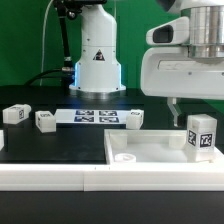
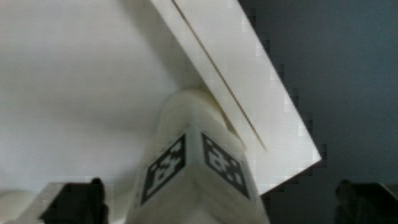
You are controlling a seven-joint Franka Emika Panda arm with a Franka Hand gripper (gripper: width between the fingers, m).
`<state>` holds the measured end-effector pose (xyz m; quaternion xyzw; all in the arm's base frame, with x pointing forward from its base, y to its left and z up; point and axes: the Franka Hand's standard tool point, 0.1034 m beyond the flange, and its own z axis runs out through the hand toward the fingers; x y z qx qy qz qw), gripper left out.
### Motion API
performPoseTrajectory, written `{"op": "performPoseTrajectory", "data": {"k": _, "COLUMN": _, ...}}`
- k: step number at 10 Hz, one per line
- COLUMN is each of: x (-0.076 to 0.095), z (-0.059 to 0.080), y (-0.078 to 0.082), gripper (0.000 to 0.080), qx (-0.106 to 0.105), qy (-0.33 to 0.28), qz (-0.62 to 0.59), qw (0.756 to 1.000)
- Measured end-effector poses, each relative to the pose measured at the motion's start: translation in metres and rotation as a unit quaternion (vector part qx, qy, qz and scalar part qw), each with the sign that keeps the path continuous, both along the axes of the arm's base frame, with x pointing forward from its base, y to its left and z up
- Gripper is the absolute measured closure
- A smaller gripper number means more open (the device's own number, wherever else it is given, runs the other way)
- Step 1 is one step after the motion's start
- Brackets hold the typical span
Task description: Assemble one leg
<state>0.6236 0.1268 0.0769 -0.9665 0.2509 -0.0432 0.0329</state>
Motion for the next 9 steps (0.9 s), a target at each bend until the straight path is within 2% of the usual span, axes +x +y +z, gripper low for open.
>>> {"op": "performPoseTrajectory", "data": {"k": 1, "x": 0.0011, "z": 0.0001, "y": -0.0025, "gripper": 0.015, "qx": -0.007, "qy": 0.001, "qz": 0.075, "qw": 0.997}}
{"op": "performPoseTrajectory", "data": {"k": 4, "x": 0.0016, "z": 0.0005, "y": -0.0035, "gripper": 0.015, "qx": -0.022, "qy": -0.003, "qz": 0.187, "qw": 0.982}}
{"op": "performPoseTrajectory", "data": {"k": 8, "x": 0.0023, "z": 0.0003, "y": -0.0054, "gripper": 0.015, "qx": -0.034, "qy": -0.009, "qz": 0.288, "qw": 0.957}}
{"op": "performPoseTrajectory", "data": {"k": 9, "x": 0.0023, "z": 0.0003, "y": -0.0054, "gripper": 0.0278, "qx": -0.034, "qy": -0.009, "qz": 0.287, "qw": 0.957}}
